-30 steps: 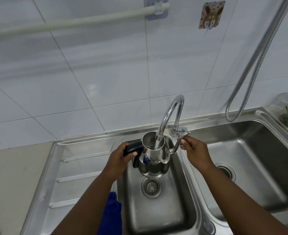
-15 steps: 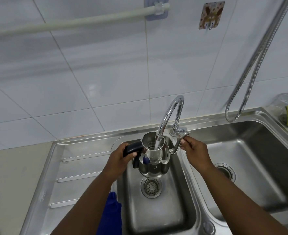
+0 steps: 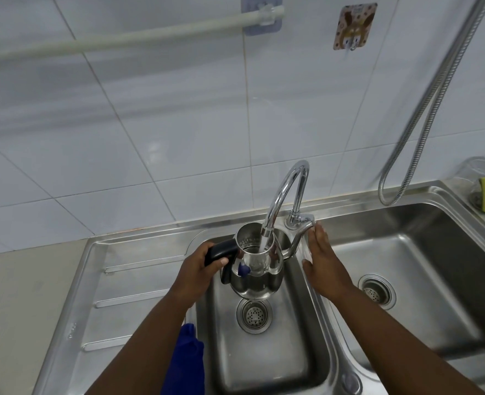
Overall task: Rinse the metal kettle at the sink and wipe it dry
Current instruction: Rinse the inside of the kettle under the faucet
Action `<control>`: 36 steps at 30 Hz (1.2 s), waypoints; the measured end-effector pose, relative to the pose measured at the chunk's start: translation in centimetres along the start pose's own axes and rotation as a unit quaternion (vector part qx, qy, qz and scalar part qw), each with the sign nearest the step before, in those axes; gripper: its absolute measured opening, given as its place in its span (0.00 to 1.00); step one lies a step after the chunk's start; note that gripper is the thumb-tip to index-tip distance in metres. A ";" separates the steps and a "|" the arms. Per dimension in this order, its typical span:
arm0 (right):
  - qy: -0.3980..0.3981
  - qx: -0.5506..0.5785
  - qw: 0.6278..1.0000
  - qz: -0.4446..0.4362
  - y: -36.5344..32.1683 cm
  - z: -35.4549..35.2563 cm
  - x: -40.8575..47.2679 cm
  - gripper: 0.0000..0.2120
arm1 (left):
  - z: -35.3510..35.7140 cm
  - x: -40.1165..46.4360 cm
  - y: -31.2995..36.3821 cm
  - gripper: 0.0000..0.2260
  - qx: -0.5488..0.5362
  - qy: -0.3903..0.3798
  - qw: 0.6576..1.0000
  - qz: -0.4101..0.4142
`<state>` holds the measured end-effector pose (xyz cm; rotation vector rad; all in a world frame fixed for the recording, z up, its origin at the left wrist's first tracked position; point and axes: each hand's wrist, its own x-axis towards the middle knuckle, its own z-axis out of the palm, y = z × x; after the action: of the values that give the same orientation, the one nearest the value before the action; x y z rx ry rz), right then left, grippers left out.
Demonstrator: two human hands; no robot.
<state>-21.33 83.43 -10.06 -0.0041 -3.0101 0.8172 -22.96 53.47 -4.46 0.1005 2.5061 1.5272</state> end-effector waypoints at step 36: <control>0.018 0.324 0.944 0.062 -4.7 -2.6 -4.0 0.12 | -2.1 -4.9 -1.1 0.09 -0.008 -0.021 1.000 0.016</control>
<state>-17.24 80.66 -5.49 -0.1932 -2.5736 1.7485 -18.57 50.30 -3.82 0.1692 2.4698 1.5408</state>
